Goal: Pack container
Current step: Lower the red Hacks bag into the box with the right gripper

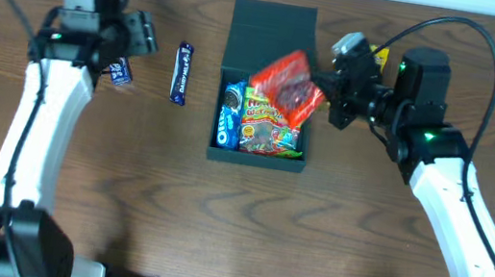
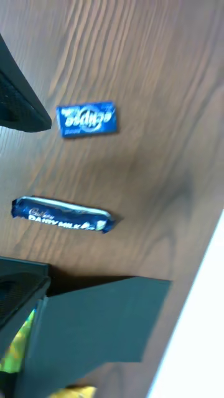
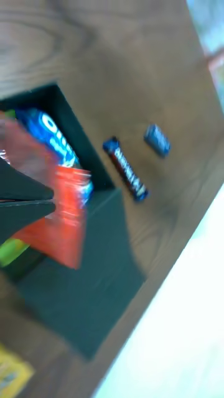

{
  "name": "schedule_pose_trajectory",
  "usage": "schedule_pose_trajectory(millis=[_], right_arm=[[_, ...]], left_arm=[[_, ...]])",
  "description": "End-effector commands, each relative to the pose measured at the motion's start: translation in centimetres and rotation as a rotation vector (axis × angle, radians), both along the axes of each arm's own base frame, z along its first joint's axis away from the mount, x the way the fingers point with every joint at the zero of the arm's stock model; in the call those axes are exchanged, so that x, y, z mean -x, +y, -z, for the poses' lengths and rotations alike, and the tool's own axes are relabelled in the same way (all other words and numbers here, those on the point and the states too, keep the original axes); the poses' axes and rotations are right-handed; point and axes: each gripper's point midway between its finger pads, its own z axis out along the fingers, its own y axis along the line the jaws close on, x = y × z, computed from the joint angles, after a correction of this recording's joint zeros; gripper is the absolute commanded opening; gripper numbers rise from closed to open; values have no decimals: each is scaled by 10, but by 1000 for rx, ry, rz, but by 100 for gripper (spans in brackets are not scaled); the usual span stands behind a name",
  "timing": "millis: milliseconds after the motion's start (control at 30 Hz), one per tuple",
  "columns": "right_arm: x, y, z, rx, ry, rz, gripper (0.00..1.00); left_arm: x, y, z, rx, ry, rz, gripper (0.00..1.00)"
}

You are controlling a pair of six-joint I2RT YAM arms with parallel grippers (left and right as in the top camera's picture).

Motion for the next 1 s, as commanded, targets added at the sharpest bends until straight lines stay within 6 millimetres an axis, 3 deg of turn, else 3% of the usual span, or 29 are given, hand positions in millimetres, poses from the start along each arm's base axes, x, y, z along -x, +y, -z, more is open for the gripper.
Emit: schedule_pose_trajectory(millis=[0,133,267,300,333,500,600,700,967], right_arm=[[13,15,3,-7,-86,-188,1],[1,20,29,-29,-47,-217,1],[-12,24,52,-73,44,-188,2],[-15,24,53,-99,89,-163,13],[-16,24,52,-120,124,-142,17],[-15,24,32,-195,222,-65,10],[-10,28,24,-215,249,-58,1],[-6,31,28,-167,266,-7,1],[10,33,65,117,278,111,1]], left_arm=[[4,9,-30,-19,-70,-9,73],[8,10,-42,-35,-100,1,77],[12,10,-42,-35,-90,1,77],[14,10,-41,-34,-82,1,78],[15,10,-39,-36,-76,3,77],[17,10,-37,-35,-63,4,78],[17,10,-37,-41,-64,8,78],[17,10,-37,-48,-64,11,78],[16,11,-38,-65,-69,25,82]])
